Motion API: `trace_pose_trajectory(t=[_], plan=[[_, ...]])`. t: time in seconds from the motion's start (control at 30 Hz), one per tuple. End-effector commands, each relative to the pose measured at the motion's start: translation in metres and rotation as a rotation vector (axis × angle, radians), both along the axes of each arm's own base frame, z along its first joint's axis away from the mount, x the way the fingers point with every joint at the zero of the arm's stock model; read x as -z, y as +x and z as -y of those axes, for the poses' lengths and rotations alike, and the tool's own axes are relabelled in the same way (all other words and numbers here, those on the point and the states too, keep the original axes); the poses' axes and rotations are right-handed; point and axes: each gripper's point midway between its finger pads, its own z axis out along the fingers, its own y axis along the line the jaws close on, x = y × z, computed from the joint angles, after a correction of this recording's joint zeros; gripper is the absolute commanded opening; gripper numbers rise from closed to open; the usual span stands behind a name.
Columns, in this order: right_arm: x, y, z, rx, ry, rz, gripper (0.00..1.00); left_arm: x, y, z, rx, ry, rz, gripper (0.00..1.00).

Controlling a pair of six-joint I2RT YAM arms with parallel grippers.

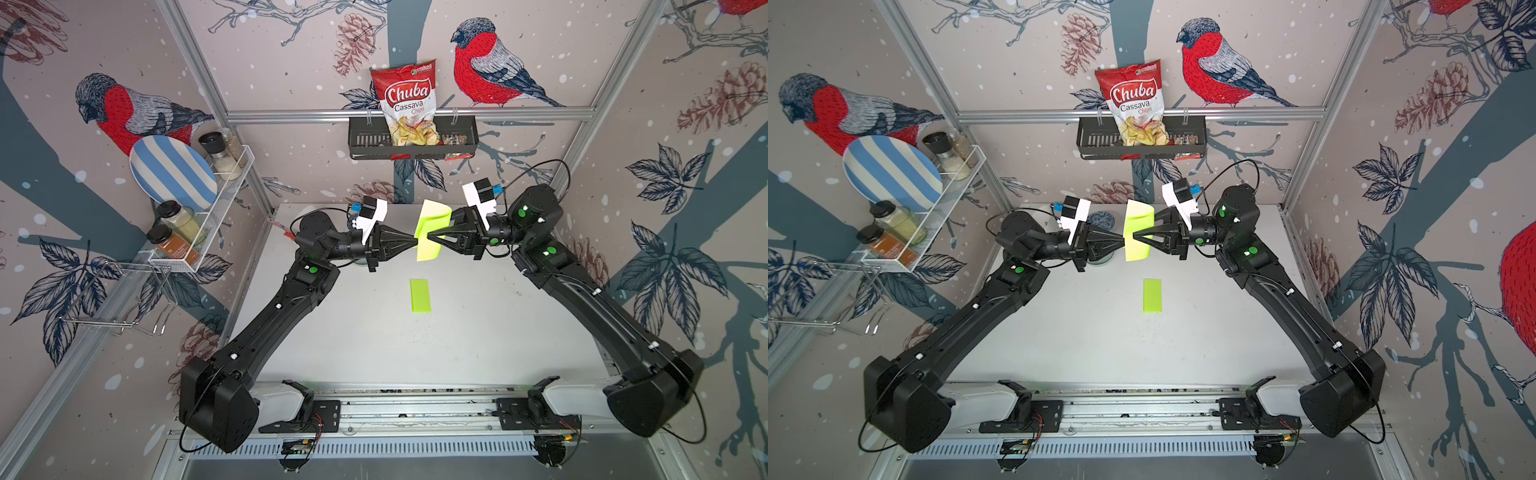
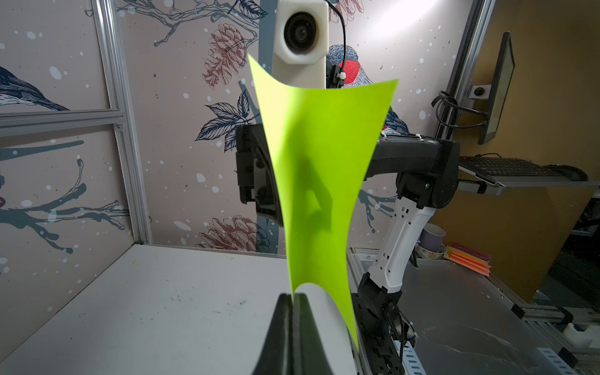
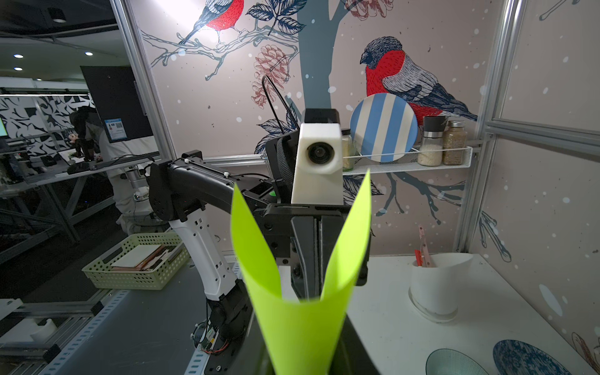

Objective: Fold the square paper along the opposite sides
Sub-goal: Fold the paper.

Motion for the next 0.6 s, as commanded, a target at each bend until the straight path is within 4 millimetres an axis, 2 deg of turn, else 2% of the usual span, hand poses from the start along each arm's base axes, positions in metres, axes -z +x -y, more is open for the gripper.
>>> trace_pose_trajectory(t=[0.0, 0.57], plan=[[-0.0090, -0.0005, -0.0006, 0.007, 0.025, 0.023, 0.27, -0.0063, -0.0038, 0.0000, 0.012, -0.013, 0.039, 0.00], [-0.0096, 0.0021, -0.0017, 0.010, 0.029, 0.030, 0.24, -0.0040, -0.0015, 0.0010, 0.007, -0.010, 0.032, 0.00]])
